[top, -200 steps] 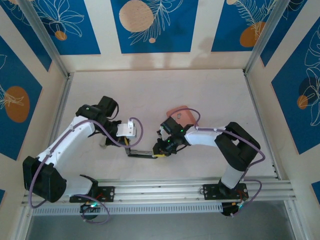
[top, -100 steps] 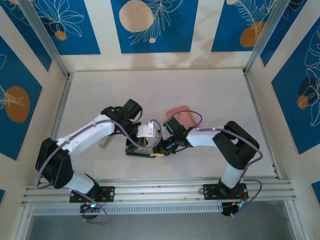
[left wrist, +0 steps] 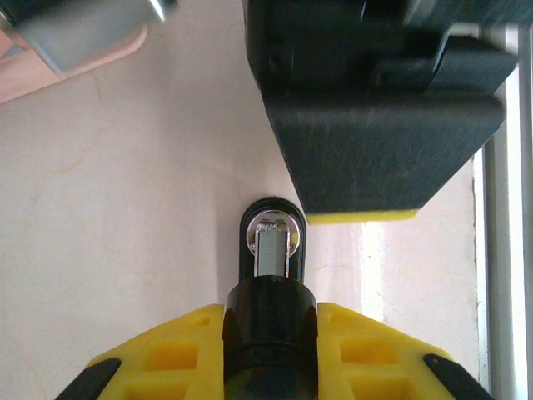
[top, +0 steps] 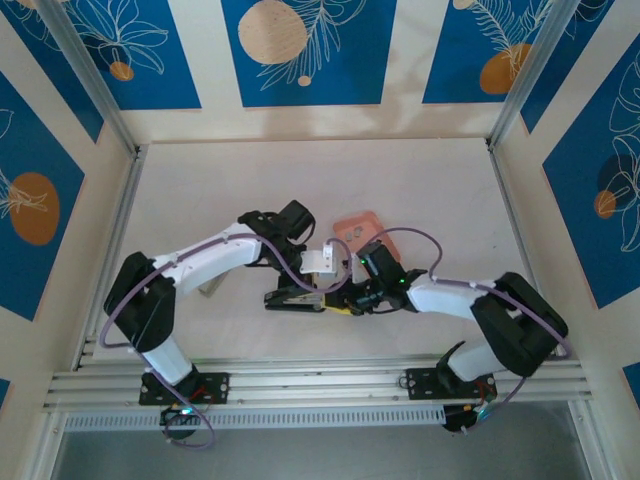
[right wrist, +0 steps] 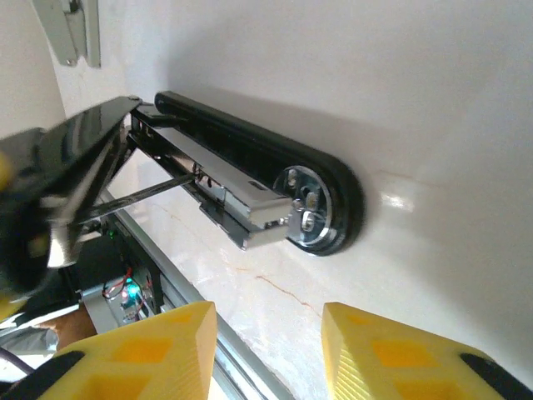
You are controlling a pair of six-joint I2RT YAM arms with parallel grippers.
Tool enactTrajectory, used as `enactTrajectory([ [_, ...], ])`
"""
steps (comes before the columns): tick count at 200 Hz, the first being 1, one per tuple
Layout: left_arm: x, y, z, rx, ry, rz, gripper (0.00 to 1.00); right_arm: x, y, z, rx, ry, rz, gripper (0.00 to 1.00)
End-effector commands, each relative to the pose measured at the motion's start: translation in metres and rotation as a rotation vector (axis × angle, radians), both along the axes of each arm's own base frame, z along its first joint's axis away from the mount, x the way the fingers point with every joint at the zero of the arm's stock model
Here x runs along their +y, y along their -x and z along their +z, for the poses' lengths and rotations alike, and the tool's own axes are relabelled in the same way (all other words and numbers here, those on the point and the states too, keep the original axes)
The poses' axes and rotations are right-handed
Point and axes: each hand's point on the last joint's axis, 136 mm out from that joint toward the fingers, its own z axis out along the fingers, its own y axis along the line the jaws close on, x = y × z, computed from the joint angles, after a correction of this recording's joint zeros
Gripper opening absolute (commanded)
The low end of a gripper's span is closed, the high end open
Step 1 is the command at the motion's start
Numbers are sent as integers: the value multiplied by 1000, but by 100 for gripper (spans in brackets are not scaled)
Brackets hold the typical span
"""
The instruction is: Load the staples into the stapler
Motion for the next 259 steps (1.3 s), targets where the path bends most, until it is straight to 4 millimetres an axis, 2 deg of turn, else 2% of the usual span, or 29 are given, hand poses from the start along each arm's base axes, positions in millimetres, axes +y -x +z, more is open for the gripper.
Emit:
enactTrajectory([
  [1, -10, 6, -13, 31, -51, -12, 6, -26, 7, -7, 17, 81, -52, 40],
  [32, -17, 12, -33, 43, -141, -38, 6, -49, 10, -4, 5, 126, -106, 40],
  [70, -24, 18, -55, 39, -209, -57, 6, -66, 14, 3, -23, 144, -142, 41],
  [122, -20, 26, -84, 42, -278, -47, 6, -75, 17, 8, -48, 129, -170, 41],
  [143, -18, 25, -90, 40, -304, -20, 7, -76, 16, 10, -58, 127, -175, 42],
  [162, -20, 16, -79, 7, -309, 20, 7, -76, 15, 13, -63, 123, -179, 41],
  [184, -19, -20, -55, -106, -298, 187, 8, -76, 11, 18, -72, 117, -184, 42],
  [201, -14, -41, -34, -115, -294, 309, 9, -78, 7, 21, -80, 117, -187, 42],
  [226, 9, -67, -14, -100, -324, 494, 9, -79, 2, 26, -92, 110, -191, 42],
  [259, 41, -88, -9, -49, -353, 675, 12, -79, -5, 31, -97, 101, -196, 42],
])
